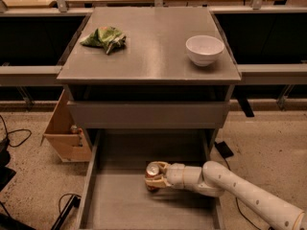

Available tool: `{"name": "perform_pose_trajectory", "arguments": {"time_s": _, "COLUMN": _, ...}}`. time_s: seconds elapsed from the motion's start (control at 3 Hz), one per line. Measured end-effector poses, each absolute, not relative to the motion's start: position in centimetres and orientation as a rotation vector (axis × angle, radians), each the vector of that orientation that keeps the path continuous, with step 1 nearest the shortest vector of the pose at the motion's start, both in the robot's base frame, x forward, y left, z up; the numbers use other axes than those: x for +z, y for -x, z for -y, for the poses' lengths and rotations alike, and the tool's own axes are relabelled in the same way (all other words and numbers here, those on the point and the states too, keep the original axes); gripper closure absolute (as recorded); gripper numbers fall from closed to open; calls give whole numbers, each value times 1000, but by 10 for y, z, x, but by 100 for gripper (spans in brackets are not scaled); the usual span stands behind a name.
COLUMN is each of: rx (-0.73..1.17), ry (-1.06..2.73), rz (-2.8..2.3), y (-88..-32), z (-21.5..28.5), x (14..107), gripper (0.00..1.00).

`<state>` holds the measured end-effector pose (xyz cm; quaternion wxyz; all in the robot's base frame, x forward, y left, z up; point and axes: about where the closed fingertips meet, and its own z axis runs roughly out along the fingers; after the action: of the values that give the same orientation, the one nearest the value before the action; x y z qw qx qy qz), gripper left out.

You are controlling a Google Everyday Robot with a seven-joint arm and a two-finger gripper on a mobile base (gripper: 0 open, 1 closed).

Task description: Place coke can into middle drawer

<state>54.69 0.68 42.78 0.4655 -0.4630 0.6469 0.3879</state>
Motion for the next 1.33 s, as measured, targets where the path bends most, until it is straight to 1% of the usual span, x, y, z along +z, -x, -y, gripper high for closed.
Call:
{"name": "perform_pose_trajectory", "arguments": {"time_s": 0.33, "rx": 953, "ry": 1137, "rz": -1589, "y": -547, "z": -7, "x": 428, "gripper": 37}}
{"name": "perform_pose_trajectory", "arguments": {"time_s": 0.67, "rx": 953, "ry": 1137, "rz": -1588, "y": -547, "z": -7, "x": 428, "gripper": 6}}
{"name": "perform_pose_trajectory", "arguments": {"time_s": 1.0, "rx": 953, "ry": 1137, "rz": -1588, "y": -547, "z": -7, "x": 428, "gripper": 0}}
{"name": "perform_pose_trajectory", "arguments": {"time_s": 1.33, "rx": 962, "ry": 1132, "rz": -1577, "y": -545, "z": -13, "x": 437, "gripper": 0}}
